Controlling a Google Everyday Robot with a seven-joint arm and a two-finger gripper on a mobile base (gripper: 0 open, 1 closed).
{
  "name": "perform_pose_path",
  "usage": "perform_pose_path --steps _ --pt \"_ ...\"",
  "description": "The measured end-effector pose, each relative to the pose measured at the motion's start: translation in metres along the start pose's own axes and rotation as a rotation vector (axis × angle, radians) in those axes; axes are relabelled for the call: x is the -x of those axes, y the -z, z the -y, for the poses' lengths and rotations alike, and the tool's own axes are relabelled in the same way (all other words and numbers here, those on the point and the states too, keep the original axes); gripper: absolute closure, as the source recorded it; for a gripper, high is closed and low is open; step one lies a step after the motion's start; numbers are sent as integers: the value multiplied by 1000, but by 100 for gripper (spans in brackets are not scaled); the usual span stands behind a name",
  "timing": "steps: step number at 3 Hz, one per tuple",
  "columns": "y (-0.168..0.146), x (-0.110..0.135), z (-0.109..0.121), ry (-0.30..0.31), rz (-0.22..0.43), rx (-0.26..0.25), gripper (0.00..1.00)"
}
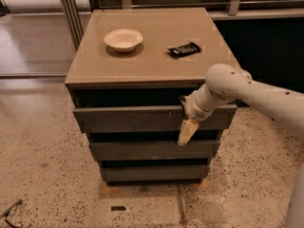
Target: Open top drawer
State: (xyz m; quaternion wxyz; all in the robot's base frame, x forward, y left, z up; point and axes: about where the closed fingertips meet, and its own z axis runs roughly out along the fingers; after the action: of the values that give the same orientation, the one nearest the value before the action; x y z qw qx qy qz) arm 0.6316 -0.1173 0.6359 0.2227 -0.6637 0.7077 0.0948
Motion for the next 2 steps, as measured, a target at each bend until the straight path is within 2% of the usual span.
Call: perform_pose_path --steps 1,2 --pt "16 5 -27 -19 8 59 0" --pt "34 9 -58 -48 59 118 0"
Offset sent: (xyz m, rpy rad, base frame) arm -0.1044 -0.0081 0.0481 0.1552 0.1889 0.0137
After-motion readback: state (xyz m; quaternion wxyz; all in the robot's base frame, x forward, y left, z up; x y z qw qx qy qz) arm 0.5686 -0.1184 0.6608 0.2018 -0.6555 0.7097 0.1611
